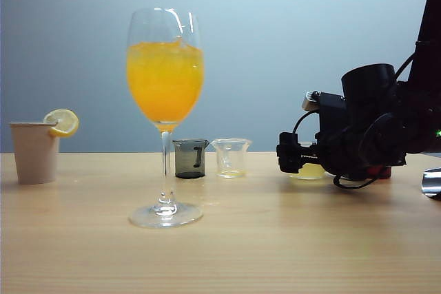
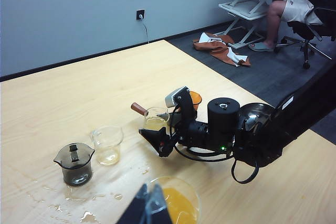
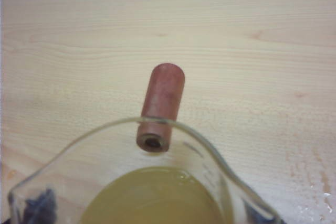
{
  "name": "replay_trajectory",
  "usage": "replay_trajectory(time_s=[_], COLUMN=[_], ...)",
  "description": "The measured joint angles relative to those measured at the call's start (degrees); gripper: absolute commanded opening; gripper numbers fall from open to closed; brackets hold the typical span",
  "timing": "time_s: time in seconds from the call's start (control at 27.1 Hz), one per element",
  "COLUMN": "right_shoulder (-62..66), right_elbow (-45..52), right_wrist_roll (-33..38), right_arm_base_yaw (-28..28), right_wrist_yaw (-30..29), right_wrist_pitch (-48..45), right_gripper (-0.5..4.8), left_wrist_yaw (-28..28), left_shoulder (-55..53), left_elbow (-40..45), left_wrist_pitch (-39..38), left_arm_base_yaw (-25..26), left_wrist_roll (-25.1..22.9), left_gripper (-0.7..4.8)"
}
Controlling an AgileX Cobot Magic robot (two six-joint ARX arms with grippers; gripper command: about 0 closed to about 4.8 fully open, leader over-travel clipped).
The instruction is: Pick up the third measuring cup from the left, pour the pineapple juice inside into the goblet, and finally put the measuring cup back in its original place.
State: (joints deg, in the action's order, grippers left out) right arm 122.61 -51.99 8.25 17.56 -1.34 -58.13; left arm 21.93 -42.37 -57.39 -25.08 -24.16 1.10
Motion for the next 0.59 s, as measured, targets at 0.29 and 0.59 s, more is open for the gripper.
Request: replay_trajectory(time_s=[0.29, 0.59], right_shoulder=[0.02, 0.09], right_elbow=[0.00, 0.02], right_wrist_roll=[0.04, -0.09], right_arm_base_yaw=[-0.02, -0.02], right_wrist_yaw=[0.00, 0.02], right_wrist_pitch=[0.15, -0.31], right_gripper=[2.39, 1.99], left_wrist_yaw=[0.00, 0.00], left_shoulder=[0.00, 0.00], left_elbow=[0.00, 0.00], left_wrist_pitch=[0.00, 0.00], left_arm_base_yaw=[-0.02, 0.00], left_wrist_roll=[0.00, 0.00], left_gripper=[-0.05, -0.05])
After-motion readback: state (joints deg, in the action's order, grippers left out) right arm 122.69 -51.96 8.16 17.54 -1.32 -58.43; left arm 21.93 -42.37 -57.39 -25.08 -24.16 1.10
